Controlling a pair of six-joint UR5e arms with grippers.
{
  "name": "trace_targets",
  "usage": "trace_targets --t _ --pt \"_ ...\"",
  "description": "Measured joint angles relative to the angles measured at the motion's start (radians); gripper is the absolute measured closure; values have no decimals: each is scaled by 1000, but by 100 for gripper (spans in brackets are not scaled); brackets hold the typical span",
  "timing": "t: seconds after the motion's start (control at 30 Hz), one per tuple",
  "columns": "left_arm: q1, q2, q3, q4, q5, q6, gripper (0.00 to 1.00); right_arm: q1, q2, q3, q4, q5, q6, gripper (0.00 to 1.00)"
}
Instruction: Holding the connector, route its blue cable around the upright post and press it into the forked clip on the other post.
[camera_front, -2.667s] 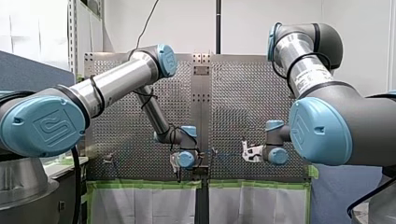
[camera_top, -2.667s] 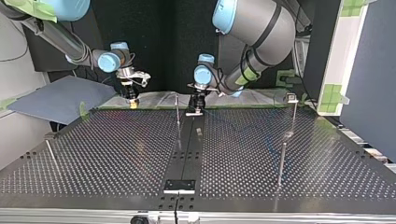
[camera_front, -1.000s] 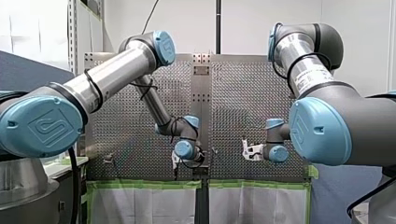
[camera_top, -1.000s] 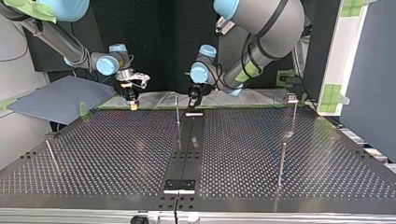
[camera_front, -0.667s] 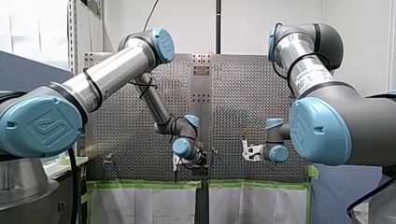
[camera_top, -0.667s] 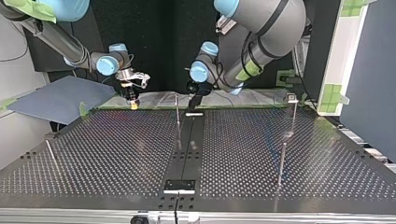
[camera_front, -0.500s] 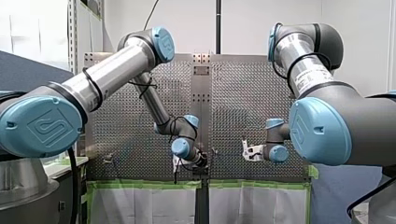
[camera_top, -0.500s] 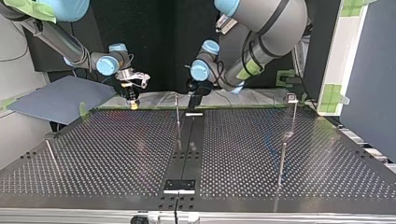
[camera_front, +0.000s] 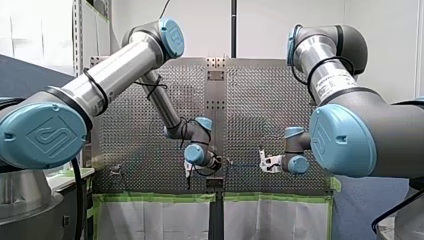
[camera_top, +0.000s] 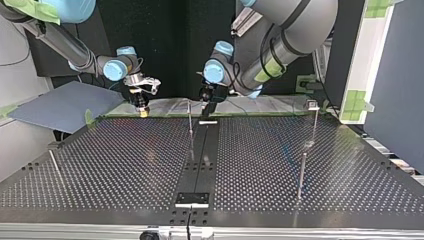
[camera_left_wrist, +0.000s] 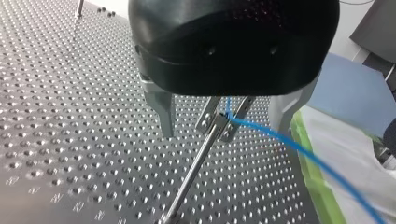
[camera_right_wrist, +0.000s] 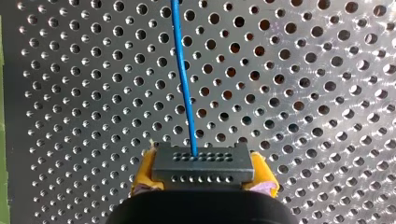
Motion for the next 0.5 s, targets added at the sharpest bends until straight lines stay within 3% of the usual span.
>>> trace_targets --t 0.3,0.5 --pt "-35 1 0 -33 58 0 0 0 0 0 0 0 0 100" --pt "-55 1 0 -32 66 0 0 1 0 0 3 0 0 100"
